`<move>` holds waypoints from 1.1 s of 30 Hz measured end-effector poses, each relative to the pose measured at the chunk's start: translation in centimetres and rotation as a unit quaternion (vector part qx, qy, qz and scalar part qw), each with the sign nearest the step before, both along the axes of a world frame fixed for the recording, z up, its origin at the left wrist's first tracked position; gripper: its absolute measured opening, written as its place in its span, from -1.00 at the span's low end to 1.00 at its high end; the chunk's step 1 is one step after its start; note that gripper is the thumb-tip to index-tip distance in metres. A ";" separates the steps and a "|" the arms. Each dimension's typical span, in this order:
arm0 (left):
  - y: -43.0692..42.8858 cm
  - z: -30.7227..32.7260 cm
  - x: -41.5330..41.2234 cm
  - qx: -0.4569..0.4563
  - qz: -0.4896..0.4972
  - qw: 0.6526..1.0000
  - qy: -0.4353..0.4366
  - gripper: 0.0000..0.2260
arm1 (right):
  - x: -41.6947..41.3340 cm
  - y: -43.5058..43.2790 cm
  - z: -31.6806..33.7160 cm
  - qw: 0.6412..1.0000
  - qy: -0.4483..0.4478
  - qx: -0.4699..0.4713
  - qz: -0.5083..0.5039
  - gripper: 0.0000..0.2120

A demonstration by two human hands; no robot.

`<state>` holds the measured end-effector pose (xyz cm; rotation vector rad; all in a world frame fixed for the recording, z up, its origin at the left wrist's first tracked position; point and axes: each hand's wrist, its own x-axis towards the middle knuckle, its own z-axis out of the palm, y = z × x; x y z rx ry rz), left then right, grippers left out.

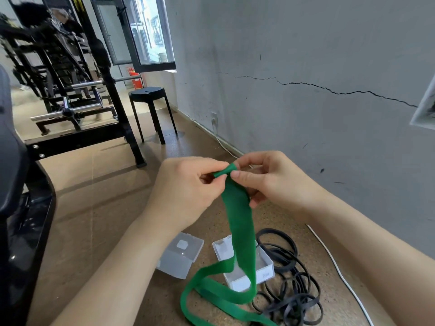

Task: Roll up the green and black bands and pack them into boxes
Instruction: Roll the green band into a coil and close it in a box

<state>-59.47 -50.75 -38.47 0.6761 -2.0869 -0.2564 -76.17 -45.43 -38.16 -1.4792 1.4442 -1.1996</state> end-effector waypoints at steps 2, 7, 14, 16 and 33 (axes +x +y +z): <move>0.0 0.0 -0.1 -0.080 0.016 0.996 -0.042 -0.86 | -0.1 0.2 0.2 0.998 -0.065 0.013 0.020 -0.74; 0.1 -0.1 -0.4 -0.105 -0.001 0.994 -0.032 -0.82 | -0.5 0.1 -0.2 0.990 -0.139 0.013 0.008 -0.94; 0.6 1.1 0.2 0.206 -0.068 0.976 -0.037 -0.68 | -1.7 -0.3 -0.6 0.994 -0.094 0.006 0.057 -0.85; 0.6 1.6 0.7 0.274 -0.105 0.955 -0.042 -0.63 | -1.8 -0.1 -0.4 0.989 -0.081 0.019 0.122 -0.75; 1.4 1.2 0.4 0.058 -0.013 0.968 -0.245 -0.82 | -0.6 0.2 -0.1 0.980 -0.024 0.137 0.142 -0.82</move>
